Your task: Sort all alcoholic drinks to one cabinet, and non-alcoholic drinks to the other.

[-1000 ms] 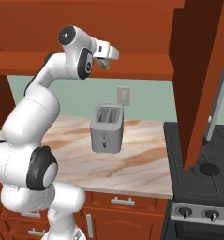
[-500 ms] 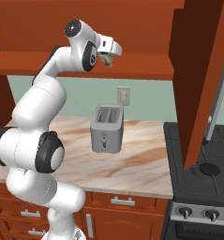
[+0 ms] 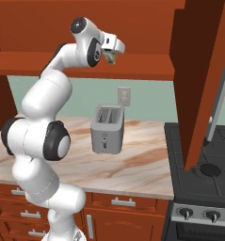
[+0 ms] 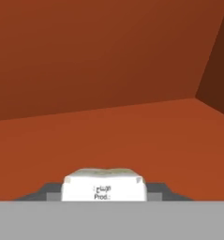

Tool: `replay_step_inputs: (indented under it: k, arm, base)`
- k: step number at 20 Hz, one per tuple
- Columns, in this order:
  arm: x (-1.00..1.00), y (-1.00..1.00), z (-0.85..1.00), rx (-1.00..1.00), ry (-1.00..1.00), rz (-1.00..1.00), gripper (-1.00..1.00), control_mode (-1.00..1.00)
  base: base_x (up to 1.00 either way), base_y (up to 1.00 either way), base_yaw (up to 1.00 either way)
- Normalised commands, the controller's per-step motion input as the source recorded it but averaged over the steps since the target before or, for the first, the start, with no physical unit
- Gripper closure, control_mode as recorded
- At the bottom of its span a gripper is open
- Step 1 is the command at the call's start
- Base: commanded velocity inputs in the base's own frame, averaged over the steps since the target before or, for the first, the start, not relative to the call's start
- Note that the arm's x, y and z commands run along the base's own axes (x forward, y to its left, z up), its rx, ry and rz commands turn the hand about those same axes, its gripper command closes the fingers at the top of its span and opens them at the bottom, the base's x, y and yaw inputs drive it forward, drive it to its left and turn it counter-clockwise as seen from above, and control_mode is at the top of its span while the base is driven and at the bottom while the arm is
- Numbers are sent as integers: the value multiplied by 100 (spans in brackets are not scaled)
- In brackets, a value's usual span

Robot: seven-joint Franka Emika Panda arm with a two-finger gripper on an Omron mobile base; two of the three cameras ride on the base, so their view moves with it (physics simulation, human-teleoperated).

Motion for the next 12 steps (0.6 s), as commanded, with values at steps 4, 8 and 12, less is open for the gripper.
replay_step_inputs:
  k: [4, 8, 12]
  arm:
    - [38, -4, -14, 0, 0, -1, 100, -100]
    - [36, -4, -15, 0, 0, -1, 100, -100]
    - [30, 0, -20, 0, 2, 0, 100, -100]
  base:
    - [0, 0, 0]
    - [0, 0, 0]
    - [0, 0, 0]
